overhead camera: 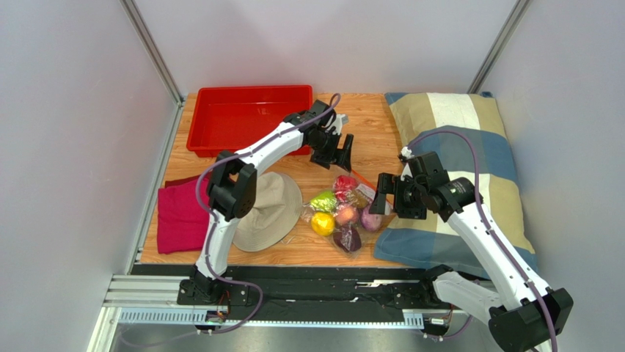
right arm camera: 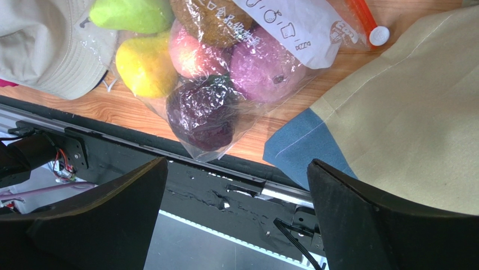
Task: Open the zip-top bag and remove the fake food
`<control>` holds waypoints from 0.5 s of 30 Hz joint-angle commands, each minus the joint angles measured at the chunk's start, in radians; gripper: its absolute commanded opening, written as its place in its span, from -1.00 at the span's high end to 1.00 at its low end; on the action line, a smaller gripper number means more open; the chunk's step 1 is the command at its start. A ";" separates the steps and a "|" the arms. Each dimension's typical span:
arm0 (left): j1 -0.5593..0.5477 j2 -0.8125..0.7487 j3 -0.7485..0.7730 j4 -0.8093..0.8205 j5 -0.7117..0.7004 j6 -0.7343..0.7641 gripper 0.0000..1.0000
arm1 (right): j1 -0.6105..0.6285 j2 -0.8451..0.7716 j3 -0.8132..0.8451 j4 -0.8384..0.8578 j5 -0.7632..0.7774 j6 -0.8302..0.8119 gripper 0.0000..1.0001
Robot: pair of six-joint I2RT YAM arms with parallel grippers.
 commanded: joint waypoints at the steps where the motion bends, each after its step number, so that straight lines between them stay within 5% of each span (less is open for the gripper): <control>1: -0.002 0.076 0.089 0.030 0.042 -0.107 -0.85 | -0.045 0.026 0.018 0.008 -0.041 -0.053 -1.00; 7: 0.002 0.164 0.095 0.124 0.117 -0.175 -0.80 | -0.132 0.042 0.018 0.008 -0.110 -0.093 -1.00; 9: 0.004 0.176 0.082 0.187 0.166 -0.210 -0.59 | -0.149 0.050 0.014 0.002 -0.124 -0.103 -1.00; 10: 0.005 0.179 0.076 0.205 0.180 -0.221 -0.15 | -0.161 0.053 0.012 0.001 -0.129 -0.105 -1.00; 12: 0.016 0.174 0.050 0.256 0.225 -0.244 0.30 | -0.181 0.060 0.003 0.002 -0.141 -0.105 -1.00; 13: 0.019 0.167 0.024 0.266 0.235 -0.250 0.81 | -0.187 0.063 0.001 0.005 -0.147 -0.105 -1.00; 15: 0.031 0.113 -0.014 0.297 0.249 -0.259 1.00 | -0.209 0.080 -0.002 0.016 -0.186 -0.097 -1.00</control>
